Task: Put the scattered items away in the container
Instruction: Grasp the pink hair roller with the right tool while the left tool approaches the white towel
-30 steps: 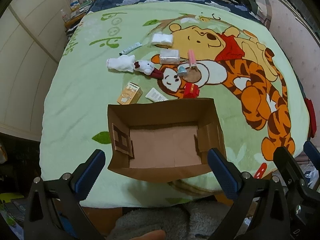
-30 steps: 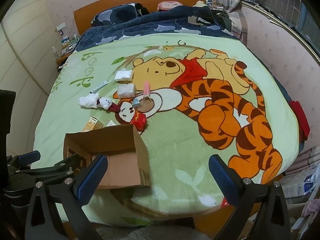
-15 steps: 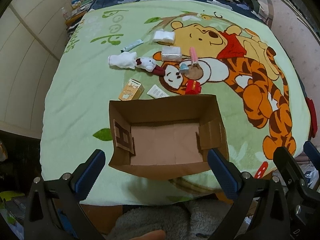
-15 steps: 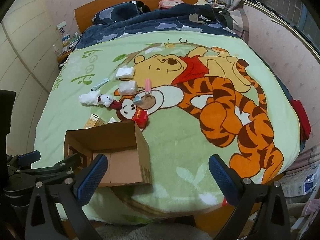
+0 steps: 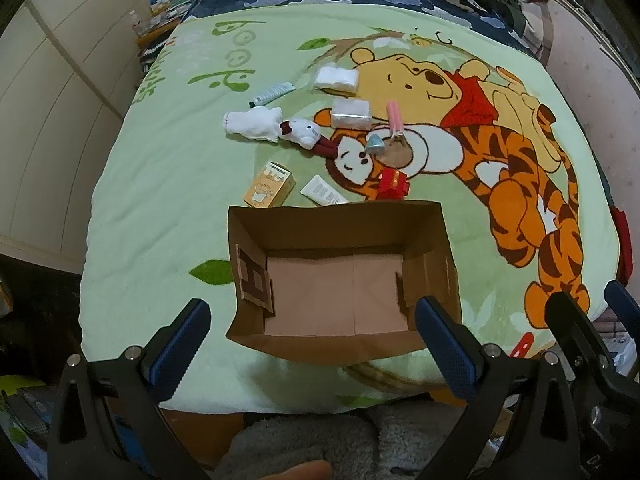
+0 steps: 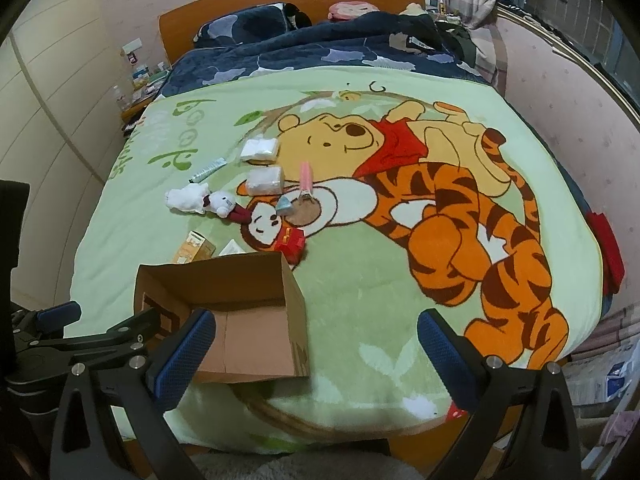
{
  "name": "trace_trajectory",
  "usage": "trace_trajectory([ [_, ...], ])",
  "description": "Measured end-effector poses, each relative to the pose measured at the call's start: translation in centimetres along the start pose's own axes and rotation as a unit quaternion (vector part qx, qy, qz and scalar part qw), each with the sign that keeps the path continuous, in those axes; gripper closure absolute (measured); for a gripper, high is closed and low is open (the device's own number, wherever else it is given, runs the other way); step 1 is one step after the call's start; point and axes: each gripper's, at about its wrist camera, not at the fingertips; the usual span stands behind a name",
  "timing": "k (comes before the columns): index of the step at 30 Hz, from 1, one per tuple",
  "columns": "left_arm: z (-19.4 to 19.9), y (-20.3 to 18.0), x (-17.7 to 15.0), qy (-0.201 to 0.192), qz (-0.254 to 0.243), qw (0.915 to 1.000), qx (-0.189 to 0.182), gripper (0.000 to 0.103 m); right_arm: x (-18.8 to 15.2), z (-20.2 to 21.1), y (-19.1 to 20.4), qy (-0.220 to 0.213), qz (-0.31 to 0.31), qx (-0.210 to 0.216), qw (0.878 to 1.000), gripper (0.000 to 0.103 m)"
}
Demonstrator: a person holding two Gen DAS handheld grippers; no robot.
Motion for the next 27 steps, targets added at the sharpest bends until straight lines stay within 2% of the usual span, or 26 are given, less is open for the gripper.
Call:
trace_trajectory([
  [7, 0.8, 1.5, 3.1, -0.024, 0.017, 0.9994, -0.017, 0.0, 3.0, -0.5, -1.1, -0.013, 0.014, 0.001, 1.0, 0.0],
  [16, 2.6, 6.0, 11.0, -0.116, 0.054, 0.9917, 0.005, 0.0, 11.7, -0.3, -5.2, -0.081, 0.038, -0.027, 0.996, 0.0],
  [18, 2.5, 7.4, 13.1, -0.124, 0.069, 0.9899, 0.0, 0.0, 13.9, -0.9, -5.8, -0.088, 0.039, -0.02, 0.995, 0.0],
  [22, 1.2, 10.0, 16.7, -0.125, 0.102, 0.987, 0.0, 0.0, 17.3, -2.3, -6.2, -0.104, 0.05, -0.004, 0.993, 0.0],
  [24, 0.3, 10.8, 18.2, -0.122, 0.111, 0.9864, -0.001, 0.001, 19.0, -3.5, -5.7, -0.115, 0.067, -0.01, 0.991, 0.0],
  [27, -2.6, 11.9, 20.8, -0.101, 0.125, 0.9864, -0.035, 0.001, 21.0, -7.1, -4.7, -0.11, 0.1, -0.013, 0.989, 0.0],
])
Point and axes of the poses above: each gripper's, at about its wrist camera, not at the fingertips, and z roughly against the way its jaws point, y to its left, x to its top, and after that the axes turned 11 degrees about z, right-handed
